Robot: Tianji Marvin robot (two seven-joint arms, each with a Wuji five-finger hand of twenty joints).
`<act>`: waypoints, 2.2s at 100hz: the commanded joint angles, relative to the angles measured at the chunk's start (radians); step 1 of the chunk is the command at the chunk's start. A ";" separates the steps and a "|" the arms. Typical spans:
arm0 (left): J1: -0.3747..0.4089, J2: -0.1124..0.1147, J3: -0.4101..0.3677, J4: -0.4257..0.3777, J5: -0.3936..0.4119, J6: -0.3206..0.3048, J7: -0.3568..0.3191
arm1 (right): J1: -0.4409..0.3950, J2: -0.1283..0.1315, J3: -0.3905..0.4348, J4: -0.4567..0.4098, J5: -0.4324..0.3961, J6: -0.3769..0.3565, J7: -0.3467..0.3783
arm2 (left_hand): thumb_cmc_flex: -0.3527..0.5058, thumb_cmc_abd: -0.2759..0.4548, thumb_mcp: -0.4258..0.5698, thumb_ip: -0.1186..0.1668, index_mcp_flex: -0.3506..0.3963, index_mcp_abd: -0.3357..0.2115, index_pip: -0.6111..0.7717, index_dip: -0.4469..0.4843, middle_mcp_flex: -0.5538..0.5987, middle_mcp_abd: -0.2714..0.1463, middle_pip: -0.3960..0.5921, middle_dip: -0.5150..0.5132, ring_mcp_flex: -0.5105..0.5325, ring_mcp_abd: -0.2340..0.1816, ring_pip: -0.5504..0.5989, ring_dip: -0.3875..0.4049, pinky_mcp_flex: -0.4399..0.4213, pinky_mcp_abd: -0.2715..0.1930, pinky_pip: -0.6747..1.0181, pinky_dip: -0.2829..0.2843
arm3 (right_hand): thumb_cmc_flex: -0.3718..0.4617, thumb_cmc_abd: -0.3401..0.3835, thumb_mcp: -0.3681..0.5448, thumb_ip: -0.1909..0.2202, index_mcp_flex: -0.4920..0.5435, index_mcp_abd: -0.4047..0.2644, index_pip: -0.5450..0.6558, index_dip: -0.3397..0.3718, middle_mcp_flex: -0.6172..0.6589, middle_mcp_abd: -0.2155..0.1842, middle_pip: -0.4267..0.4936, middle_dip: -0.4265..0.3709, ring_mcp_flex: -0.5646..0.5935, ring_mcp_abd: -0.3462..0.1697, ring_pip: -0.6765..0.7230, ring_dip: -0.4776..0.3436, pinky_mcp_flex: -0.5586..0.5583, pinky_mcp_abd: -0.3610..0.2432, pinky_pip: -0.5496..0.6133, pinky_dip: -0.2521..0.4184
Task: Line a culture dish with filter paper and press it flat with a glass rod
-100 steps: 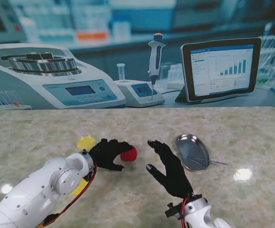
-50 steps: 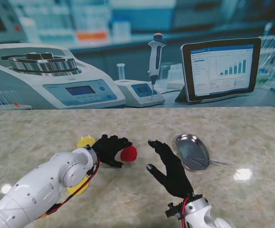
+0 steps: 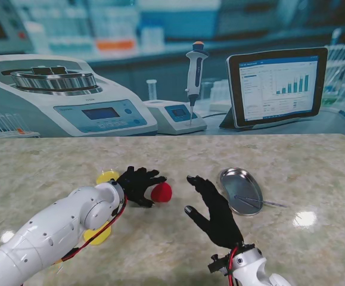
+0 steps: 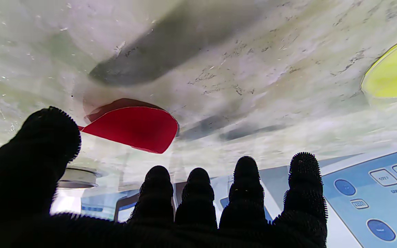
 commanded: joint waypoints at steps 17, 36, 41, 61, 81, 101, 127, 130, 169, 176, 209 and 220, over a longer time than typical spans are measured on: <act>-0.003 -0.005 0.008 0.007 -0.001 0.003 0.012 | -0.008 -0.005 -0.002 -0.006 0.002 0.004 -0.001 | 0.005 0.003 -0.026 -0.026 -0.018 -0.029 0.023 0.181 -0.022 -0.024 -0.003 0.034 -0.038 -0.017 -0.006 0.013 -0.012 -0.008 -0.029 0.010 | 0.030 0.014 -0.021 -0.003 -0.008 -0.027 -0.004 0.005 -0.019 -0.035 0.007 -0.003 -0.002 -0.043 0.013 0.013 -0.012 -0.028 0.008 -0.009; -0.007 -0.005 0.018 0.010 -0.003 0.003 0.011 | -0.008 -0.005 -0.003 -0.006 0.002 0.004 -0.001 | -0.012 0.003 -0.021 -0.029 0.000 -0.019 0.136 0.264 -0.022 -0.023 -0.002 0.043 -0.039 -0.016 -0.007 0.012 -0.015 -0.008 -0.023 0.007 | 0.030 0.014 -0.021 -0.003 -0.008 -0.027 -0.004 0.005 -0.019 -0.035 0.006 -0.004 -0.002 -0.043 0.013 0.013 -0.012 -0.028 0.008 -0.010; -0.008 -0.005 0.019 0.011 -0.004 0.004 0.011 | -0.008 -0.005 -0.003 -0.006 0.002 0.003 -0.001 | -0.018 0.002 -0.020 -0.029 0.005 -0.011 0.146 0.257 -0.022 -0.024 -0.002 0.043 -0.039 -0.017 -0.008 0.012 -0.016 -0.007 -0.022 0.007 | 0.031 0.013 -0.021 -0.003 -0.008 -0.027 -0.004 0.005 -0.019 -0.035 0.006 -0.004 -0.002 -0.043 0.013 0.013 -0.012 -0.028 0.008 -0.010; -0.014 -0.006 0.031 0.013 -0.007 0.008 0.006 | -0.008 -0.005 -0.002 -0.006 0.002 0.003 -0.002 | -0.026 0.005 -0.037 -0.032 -0.003 0.030 0.194 0.168 -0.022 -0.022 -0.009 0.032 -0.041 -0.019 -0.015 0.011 -0.020 -0.006 -0.016 0.002 | 0.030 0.013 -0.021 -0.002 -0.008 -0.028 -0.004 0.005 -0.019 -0.034 0.006 -0.004 -0.002 -0.042 0.013 0.013 -0.012 -0.028 0.008 -0.010; -0.023 -0.008 0.053 0.023 -0.015 0.021 0.009 | -0.008 -0.005 -0.002 -0.006 0.002 0.003 -0.003 | 0.024 0.025 -0.123 -0.022 -0.010 0.076 0.104 0.134 -0.023 -0.016 -0.010 0.012 -0.041 -0.023 -0.021 0.017 -0.020 -0.004 -0.014 0.001 | 0.031 0.013 -0.021 -0.002 -0.008 -0.027 -0.004 0.006 -0.019 -0.036 0.007 -0.003 -0.002 -0.043 0.013 0.013 -0.012 -0.028 0.008 -0.010; -0.026 -0.012 0.063 0.031 -0.014 0.032 0.027 | -0.009 -0.005 -0.001 -0.006 0.002 0.004 -0.003 | 0.227 0.134 -0.363 0.032 -0.019 0.046 0.163 0.309 -0.022 -0.017 0.003 0.061 -0.038 -0.024 -0.004 0.024 -0.018 -0.003 -0.002 -0.002 | 0.032 0.014 -0.021 -0.002 -0.008 -0.027 -0.004 0.006 -0.018 -0.035 0.007 -0.003 -0.002 -0.042 0.013 0.013 -0.012 -0.028 0.008 -0.010; -0.029 -0.016 0.069 0.039 -0.019 0.035 0.043 | -0.009 -0.005 -0.001 -0.006 0.002 0.004 -0.002 | 0.346 0.226 -0.457 0.074 -0.007 0.033 0.279 0.374 -0.021 -0.016 0.016 0.102 -0.034 -0.026 0.008 0.026 -0.019 -0.001 0.005 -0.005 | 0.035 0.016 -0.021 -0.001 -0.008 -0.028 -0.004 0.007 -0.018 -0.036 0.009 -0.003 -0.002 -0.043 0.014 0.014 -0.012 -0.028 0.008 -0.009; -0.029 -0.017 0.070 0.040 -0.020 0.035 0.045 | -0.009 -0.005 -0.001 -0.006 0.002 0.004 -0.003 | 0.351 0.227 -0.456 0.076 -0.005 0.028 0.298 0.374 -0.021 -0.016 0.016 0.107 -0.034 -0.026 0.009 0.026 -0.019 -0.001 0.005 -0.005 | 0.034 0.016 -0.022 -0.002 -0.008 -0.029 -0.004 0.007 -0.018 -0.036 0.009 -0.003 -0.002 -0.043 0.014 0.014 -0.012 -0.028 0.008 -0.009; -0.025 -0.020 0.057 0.036 -0.020 0.037 0.056 | -0.008 -0.005 0.000 -0.006 0.002 0.004 -0.003 | 0.325 0.201 -0.361 0.070 -0.007 0.010 0.409 0.340 -0.021 -0.018 0.017 0.121 -0.033 -0.027 0.014 0.026 -0.020 -0.001 0.004 -0.008 | 0.037 0.018 -0.024 0.000 -0.009 -0.028 -0.004 0.007 -0.018 -0.034 0.010 -0.004 -0.002 -0.042 0.014 0.013 -0.012 -0.029 0.008 -0.009; -0.023 -0.021 0.053 0.034 -0.023 0.038 0.057 | -0.008 -0.005 0.000 -0.006 0.002 0.004 -0.002 | 0.320 0.197 -0.344 0.068 -0.010 0.003 0.438 0.357 -0.021 -0.019 0.017 0.123 -0.034 -0.028 0.014 0.027 -0.021 -0.002 0.003 -0.008 | 0.038 0.018 -0.024 0.001 -0.008 -0.029 -0.005 0.007 -0.018 -0.035 0.011 -0.004 -0.002 -0.042 0.015 0.013 -0.012 -0.029 0.008 -0.009; -0.017 -0.024 0.042 0.031 -0.033 0.036 0.064 | -0.007 -0.005 -0.002 -0.006 0.000 0.006 -0.004 | 0.351 0.210 -0.340 0.063 -0.020 -0.043 0.577 0.497 -0.019 -0.027 0.021 0.138 -0.033 -0.030 0.017 0.028 -0.025 -0.004 -0.002 -0.009 | 0.039 0.018 -0.026 0.002 -0.008 -0.029 -0.006 0.003 -0.018 -0.035 0.010 -0.004 -0.002 -0.043 0.015 0.013 -0.012 -0.029 0.009 -0.009; -0.013 -0.024 0.034 0.026 -0.033 0.033 0.066 | -0.007 -0.006 -0.002 -0.006 0.000 0.006 -0.004 | 0.380 0.219 -0.376 0.068 -0.026 -0.060 0.646 0.571 -0.019 -0.031 0.023 0.144 -0.033 -0.031 0.017 0.028 -0.024 -0.004 -0.003 -0.008 | 0.039 0.018 -0.026 0.002 -0.008 -0.031 -0.006 0.002 -0.018 -0.035 0.010 -0.004 -0.002 -0.042 0.015 0.013 -0.012 -0.029 0.009 -0.009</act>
